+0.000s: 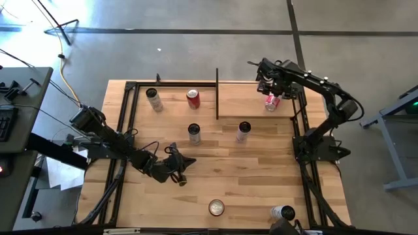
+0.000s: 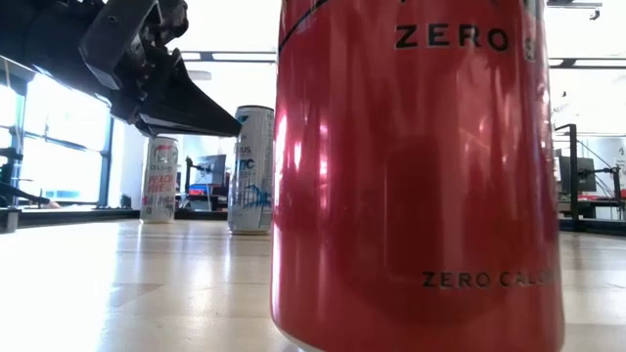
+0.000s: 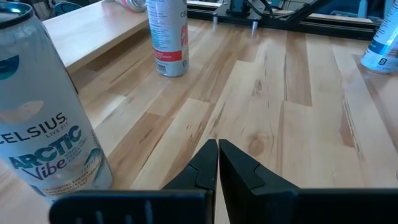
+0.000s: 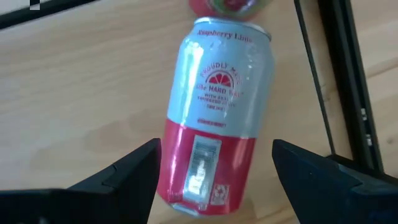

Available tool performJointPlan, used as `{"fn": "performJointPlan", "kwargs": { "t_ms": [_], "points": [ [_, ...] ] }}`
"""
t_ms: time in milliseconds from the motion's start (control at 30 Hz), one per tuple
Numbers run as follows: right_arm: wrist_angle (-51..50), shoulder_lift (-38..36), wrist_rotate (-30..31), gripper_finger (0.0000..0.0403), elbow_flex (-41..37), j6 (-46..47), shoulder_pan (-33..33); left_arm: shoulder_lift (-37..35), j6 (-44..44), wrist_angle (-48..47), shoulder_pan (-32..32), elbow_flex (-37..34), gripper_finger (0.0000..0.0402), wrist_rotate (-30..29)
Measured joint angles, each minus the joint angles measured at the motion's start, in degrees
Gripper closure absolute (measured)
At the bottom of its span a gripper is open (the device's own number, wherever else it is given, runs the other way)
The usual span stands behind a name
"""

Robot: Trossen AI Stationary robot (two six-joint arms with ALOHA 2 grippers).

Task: Place canned beverage on shelf
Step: Put the pink soda can on the shelf aligned with the other pink soda can

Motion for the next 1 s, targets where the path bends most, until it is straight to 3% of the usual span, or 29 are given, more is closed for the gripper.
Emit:
{"fn": "performJointPlan", "kwargs": {
  "t_ms": [367, 567, 1000],
  "points": [
    [-0.5, 5.1, -2.4, 0.0111, 0.0, 0.0, 1.0, 0.0, 0.0, 0.0, -0.2, 0.0, 0.0394, 0.0],
    [-1.1, 5.7, -4.7, 0.0111, 0.1, -6.9, 2.9, 0.0, 0.0, -0.1, -0.2, 0.0, 0.0394, 0.0],
    [-2.2, 7.6, -0.9, 0.0111, 0.2, -11.6, 3.9, 0.0, -0.9, -0.2, -0.2, 0.0, 0.0394, 0.4]
  ]
}}
